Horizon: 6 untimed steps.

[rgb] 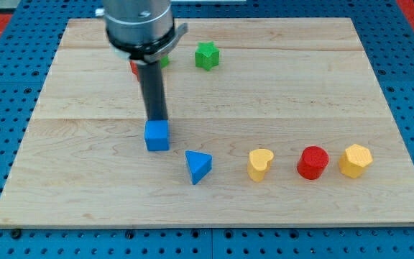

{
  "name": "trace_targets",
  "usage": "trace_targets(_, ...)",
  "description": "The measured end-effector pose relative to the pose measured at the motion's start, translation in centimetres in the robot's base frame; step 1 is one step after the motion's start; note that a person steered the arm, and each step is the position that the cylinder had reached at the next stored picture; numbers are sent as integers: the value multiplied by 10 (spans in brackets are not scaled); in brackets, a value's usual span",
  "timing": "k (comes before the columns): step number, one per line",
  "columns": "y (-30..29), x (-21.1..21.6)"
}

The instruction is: Move your arm away from cube

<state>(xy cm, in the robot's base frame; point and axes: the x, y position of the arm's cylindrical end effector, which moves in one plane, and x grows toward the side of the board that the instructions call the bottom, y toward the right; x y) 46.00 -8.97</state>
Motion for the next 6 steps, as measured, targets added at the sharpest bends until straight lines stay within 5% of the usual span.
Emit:
trace_targets(3,-13,55)
trace_targets(5,28,-62)
trace_targets(6,106,-141)
